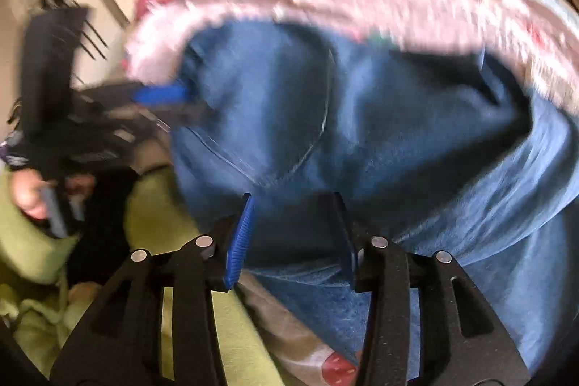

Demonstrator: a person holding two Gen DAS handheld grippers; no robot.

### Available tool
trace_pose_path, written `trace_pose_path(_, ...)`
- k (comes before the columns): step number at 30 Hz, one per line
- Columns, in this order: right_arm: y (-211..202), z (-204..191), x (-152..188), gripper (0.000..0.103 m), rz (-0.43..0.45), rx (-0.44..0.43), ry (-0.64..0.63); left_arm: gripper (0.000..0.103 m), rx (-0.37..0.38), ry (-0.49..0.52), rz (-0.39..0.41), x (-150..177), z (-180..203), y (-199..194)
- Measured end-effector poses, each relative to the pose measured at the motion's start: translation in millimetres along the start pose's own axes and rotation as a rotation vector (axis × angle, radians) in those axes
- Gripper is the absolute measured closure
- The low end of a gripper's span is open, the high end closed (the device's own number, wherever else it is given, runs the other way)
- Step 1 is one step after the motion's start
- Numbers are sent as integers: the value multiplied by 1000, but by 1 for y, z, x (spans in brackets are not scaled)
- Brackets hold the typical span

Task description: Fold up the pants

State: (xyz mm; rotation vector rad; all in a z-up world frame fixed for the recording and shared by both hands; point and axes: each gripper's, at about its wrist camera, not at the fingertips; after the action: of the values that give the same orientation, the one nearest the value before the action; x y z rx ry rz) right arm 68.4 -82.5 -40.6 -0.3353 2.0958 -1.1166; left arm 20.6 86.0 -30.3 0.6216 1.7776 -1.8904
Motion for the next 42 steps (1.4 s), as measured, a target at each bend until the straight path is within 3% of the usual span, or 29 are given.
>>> trace_pose_path(6, -18, -2, 1, 66, 47, -23, 16, 63, -9, -3, -2, -2, 2, -2)
trace_pose_path(12, -49, 8, -7, 57, 128, 9, 45, 60, -7, -1, -5, -3, 5, -7)
trace_pose_path(21, -98, 54, -30, 43, 258, 147, 99, 56, 29, 18, 48, -12, 23, -36)
trace_pose_path(24, -108, 72, -40, 41, 274, 207, 114, 46, 44, 35, 73, -17, 36, -42)
trace_pose_path(29, -107, 109, -65, 40, 256, 274, 155, 46, 102, 93, 44, -21, 65, -30)
trace_pose_path(36, -71, 153, -104, 40, 198, 291, 185, 46, 270, 171, -52, -26, 120, 6)
trace_pose_path(42, -38, 183, -123, 40, 111, 380, 227, 48, 293, 215, -95, -31, 150, 34)
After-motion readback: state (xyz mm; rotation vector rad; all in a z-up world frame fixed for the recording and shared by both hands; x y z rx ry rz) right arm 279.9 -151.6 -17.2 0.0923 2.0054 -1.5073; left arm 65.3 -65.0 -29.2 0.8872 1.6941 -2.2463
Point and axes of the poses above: each gripper's, at about its wrist camera, not at the fingertips, and y roughly the way its jaws point, z to its right, x to its underside, and after that the axes turned 7 degrees about -x, right-handed
